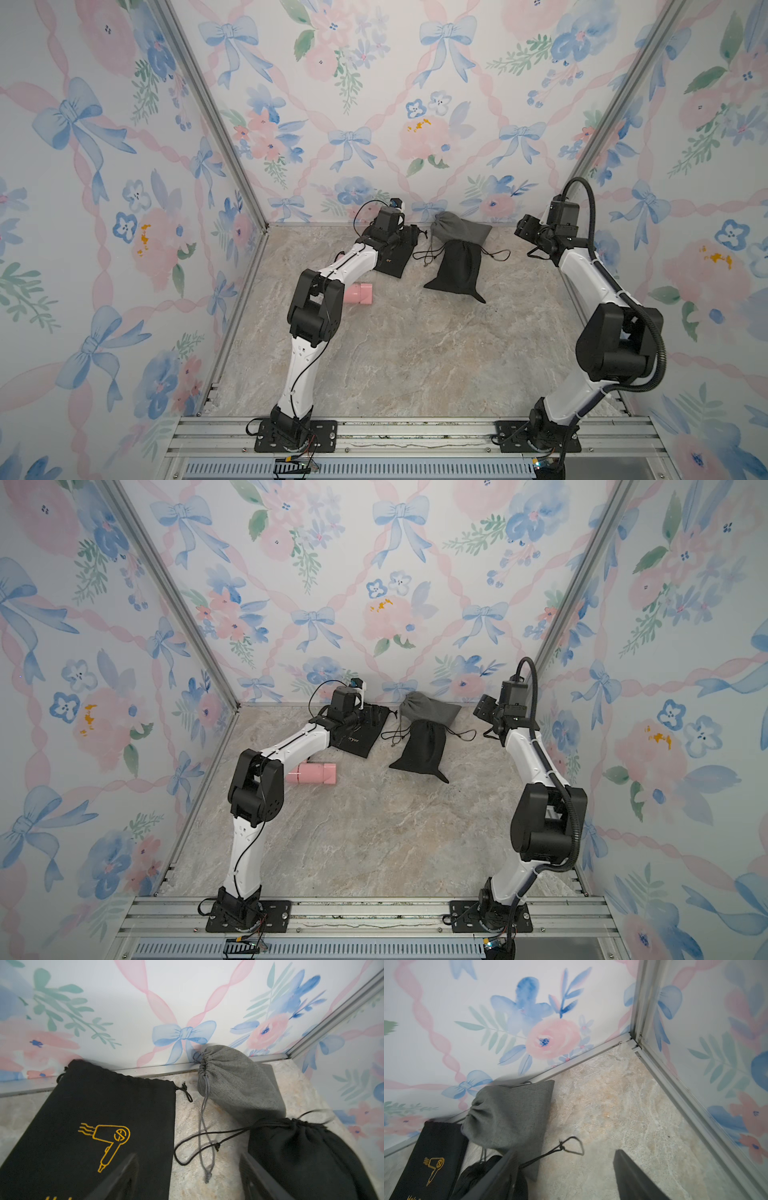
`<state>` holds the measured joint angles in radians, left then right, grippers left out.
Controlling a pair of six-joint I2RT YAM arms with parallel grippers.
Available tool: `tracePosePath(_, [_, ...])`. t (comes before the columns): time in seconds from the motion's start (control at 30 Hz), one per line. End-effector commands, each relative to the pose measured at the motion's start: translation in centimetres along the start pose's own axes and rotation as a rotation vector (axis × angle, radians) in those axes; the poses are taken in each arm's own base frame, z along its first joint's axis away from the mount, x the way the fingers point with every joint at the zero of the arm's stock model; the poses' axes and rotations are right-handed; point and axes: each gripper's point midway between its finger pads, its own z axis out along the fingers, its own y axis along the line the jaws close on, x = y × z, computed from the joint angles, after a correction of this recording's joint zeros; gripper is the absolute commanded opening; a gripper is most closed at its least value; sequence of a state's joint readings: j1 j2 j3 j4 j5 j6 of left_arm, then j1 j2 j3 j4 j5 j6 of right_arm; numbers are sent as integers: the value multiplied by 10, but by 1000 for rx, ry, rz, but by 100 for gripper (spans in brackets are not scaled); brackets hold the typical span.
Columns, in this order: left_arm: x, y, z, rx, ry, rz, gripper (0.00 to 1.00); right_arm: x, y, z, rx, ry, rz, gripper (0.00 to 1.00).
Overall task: Pack away hair dryers
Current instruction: Place the drawstrings on both sides at the center of the board, then adjust the hair dryer at the center of the board.
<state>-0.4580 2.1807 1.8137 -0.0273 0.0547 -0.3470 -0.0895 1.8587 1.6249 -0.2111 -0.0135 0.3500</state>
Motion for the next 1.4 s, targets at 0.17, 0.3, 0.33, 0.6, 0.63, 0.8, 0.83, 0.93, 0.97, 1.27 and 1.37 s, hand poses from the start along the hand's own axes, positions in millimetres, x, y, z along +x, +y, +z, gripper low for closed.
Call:
tracePosePath(0.17, [-36,26,-88,-82,-89,10,98,-33,72,-95,-249,-181,-22,86])
tracePosePath(0.3, [-6,60,-109,-175,-31,-30,98,5,133,-127,-357,-143,-91,86])
tracePosePath(0.33, [0,69,-116,-191,-23,-55,98,21,151,-132,-380,-115,-116,86])
tracePosePath(0.6, [34,145,-179,-323,3,-254,98,176,280,-114,-512,210,-206,81])
tracePosePath(0.63, [36,150,-184,-314,3,-285,98,194,292,-106,-511,251,-215,80])
tracePosePath(0.8, [56,154,-190,-273,53,-344,98,261,334,-72,-537,416,-186,73])
tracePosePath(0.83, [60,155,-189,-274,63,-347,98,270,341,-68,-549,431,-185,73])
tracePosePath(0.93, [73,166,-184,-282,93,-376,98,293,357,-57,-578,486,-186,73])
tracePosePath(0.97, [76,170,-182,-279,102,-393,98,300,363,-54,-595,510,-178,73])
tracePosePath(1.27, [97,210,-183,-348,126,-509,98,352,400,-30,-673,648,-145,73])
tracePosePath(1.37, [102,216,-186,-366,127,-537,98,368,411,-25,-719,684,-154,74])
